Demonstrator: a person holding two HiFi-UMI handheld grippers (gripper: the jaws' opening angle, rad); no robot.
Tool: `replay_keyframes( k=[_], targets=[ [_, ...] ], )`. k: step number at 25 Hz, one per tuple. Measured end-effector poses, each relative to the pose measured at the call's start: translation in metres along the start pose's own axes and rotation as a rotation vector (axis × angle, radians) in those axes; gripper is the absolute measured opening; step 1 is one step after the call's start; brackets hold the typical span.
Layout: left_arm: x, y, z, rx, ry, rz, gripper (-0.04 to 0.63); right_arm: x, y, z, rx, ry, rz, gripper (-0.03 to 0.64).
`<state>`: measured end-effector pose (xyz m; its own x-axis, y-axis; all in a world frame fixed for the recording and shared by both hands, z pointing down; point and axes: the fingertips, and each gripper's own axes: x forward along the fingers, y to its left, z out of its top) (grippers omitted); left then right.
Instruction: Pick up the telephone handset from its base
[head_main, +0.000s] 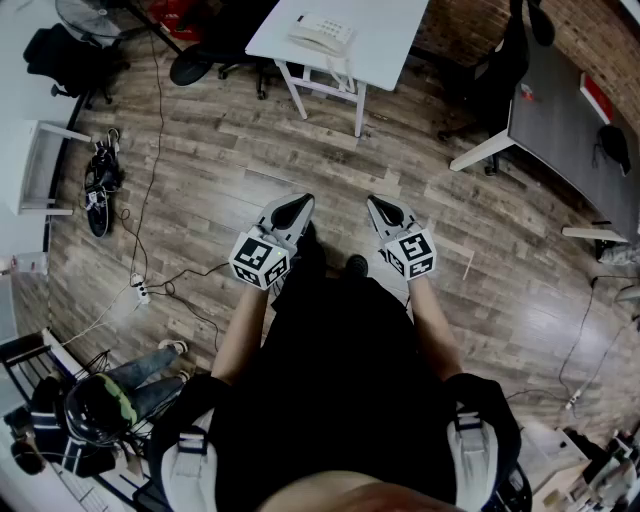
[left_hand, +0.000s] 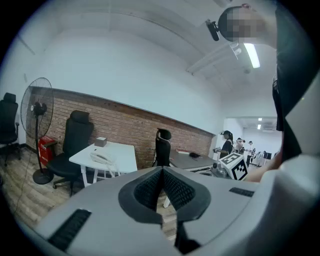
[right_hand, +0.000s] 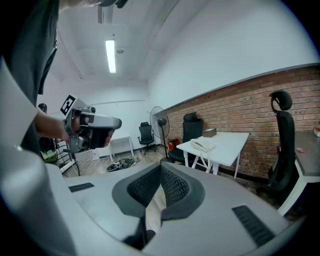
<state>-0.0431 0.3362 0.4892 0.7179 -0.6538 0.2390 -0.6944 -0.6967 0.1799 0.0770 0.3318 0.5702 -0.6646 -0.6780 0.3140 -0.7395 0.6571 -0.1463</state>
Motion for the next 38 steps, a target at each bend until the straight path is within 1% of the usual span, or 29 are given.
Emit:
replay_keyframes(
  k=[4, 8, 11, 15, 16, 18, 19, 22, 23, 24, 27, 32, 38],
  targets=[
    [-0.021, -0.032, -0.017, -0.007, 0.014, 0.043, 0.020, -0.036, 0.002, -0.010, -0.029, -0.004, -0.006, -0.005],
    [-0.033, -0.051, -0.023, -0.013, 0.006, 0.083, 0.020, -0.054, 0.010, -0.004, -0.077, -0.023, 0.021, -0.005],
    [-0.032, -0.063, -0.023, -0.010, -0.005, 0.091, 0.020, -0.063, 0.016, -0.002, -0.091, -0.035, 0.059, -0.003],
    [-0.031, -0.072, -0.015, 0.000, -0.020, 0.087, 0.020, -0.070, 0.017, 0.006, -0.092, -0.069, 0.077, 0.008],
    [-0.031, -0.072, -0.014, 0.002, -0.023, 0.088, 0.020, -0.070, 0.018, 0.007, -0.099, -0.072, 0.083, 0.055],
    [-0.031, -0.070, -0.013, 0.004, -0.024, 0.093, 0.020, -0.066, 0.018, 0.009, -0.125, -0.068, 0.082, 0.217],
    [-0.031, -0.069, -0.014, 0.005, -0.024, 0.096, 0.020, -0.064, 0.017, 0.009, -0.140, -0.067, 0.075, 0.285],
    [-0.031, -0.066, -0.015, 0.001, -0.024, 0.104, 0.020, -0.060, 0.014, 0.010, -0.162, -0.077, 0.056, 0.429],
    [-0.032, -0.066, -0.016, -0.001, -0.025, 0.107, 0.020, -0.059, 0.015, 0.009, -0.163, -0.076, 0.056, 0.469],
    [-0.035, -0.065, -0.017, -0.003, -0.026, 0.109, 0.020, -0.058, 0.018, 0.008, -0.166, -0.072, 0.060, 0.495],
    [-0.040, -0.061, -0.020, -0.010, -0.029, 0.115, 0.020, -0.055, 0.025, 0.006, -0.173, -0.059, 0.068, 0.500],
    [-0.042, -0.055, -0.021, -0.020, -0.037, 0.122, 0.020, -0.052, 0.021, 0.007, -0.166, -0.059, 0.057, 0.500],
    [-0.040, -0.032, -0.018, -0.035, -0.033, 0.120, 0.020, -0.032, 0.013, 0.016, -0.160, -0.052, 0.047, 0.500]
  ],
)
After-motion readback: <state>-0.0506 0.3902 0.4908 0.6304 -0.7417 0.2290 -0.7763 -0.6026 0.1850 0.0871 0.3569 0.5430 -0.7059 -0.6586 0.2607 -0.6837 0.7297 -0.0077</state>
